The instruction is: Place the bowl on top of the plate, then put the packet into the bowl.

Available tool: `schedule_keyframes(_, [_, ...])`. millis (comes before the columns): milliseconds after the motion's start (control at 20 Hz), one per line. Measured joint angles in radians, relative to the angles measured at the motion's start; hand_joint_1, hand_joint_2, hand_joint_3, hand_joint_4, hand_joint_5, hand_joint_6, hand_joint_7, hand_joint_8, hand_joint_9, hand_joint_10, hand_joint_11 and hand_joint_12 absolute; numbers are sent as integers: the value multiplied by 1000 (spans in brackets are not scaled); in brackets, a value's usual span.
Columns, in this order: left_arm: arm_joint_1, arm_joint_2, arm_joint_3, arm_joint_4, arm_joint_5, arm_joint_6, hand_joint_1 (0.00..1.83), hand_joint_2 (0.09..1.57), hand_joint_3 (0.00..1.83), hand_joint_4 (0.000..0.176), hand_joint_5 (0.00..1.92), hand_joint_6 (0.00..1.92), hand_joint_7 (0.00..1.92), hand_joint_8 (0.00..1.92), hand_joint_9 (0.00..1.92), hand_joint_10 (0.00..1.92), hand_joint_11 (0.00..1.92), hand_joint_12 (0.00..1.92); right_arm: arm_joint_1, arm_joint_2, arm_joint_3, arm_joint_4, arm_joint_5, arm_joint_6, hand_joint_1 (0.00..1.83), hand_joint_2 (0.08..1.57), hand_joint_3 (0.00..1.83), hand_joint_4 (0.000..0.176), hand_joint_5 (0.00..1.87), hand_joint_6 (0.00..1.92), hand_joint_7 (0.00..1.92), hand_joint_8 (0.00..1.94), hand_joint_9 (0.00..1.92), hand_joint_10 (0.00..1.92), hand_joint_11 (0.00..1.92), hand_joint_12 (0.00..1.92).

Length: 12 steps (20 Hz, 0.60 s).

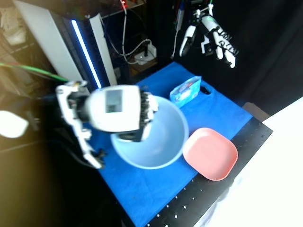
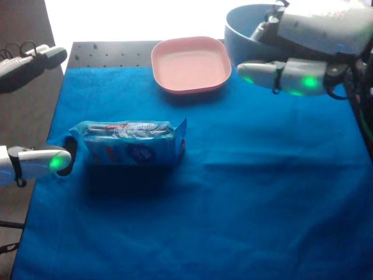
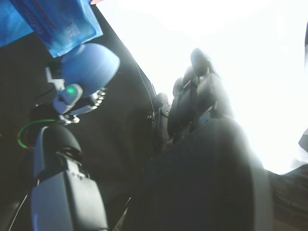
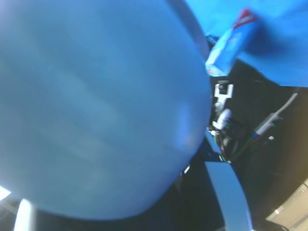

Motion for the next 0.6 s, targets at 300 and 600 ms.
schedule_keyframes(300, [-3,-1,5,5,1,-1,775,914,0,107,172,2,78,1,68,2,0,275,71,-116,92,-17,-84,0,606,1571,44,0,916,1612,1333,1773,1443,1795,1361,1897])
schedule_keyframes(600, [-8,-2,10,13,1,-2,820,924,0,62,271,4,197,3,148,6,0,404,111,-225,194,-27,-173,-1,796,1502,0,0,1147,1921,1428,1941,1581,1921,1619,1921])
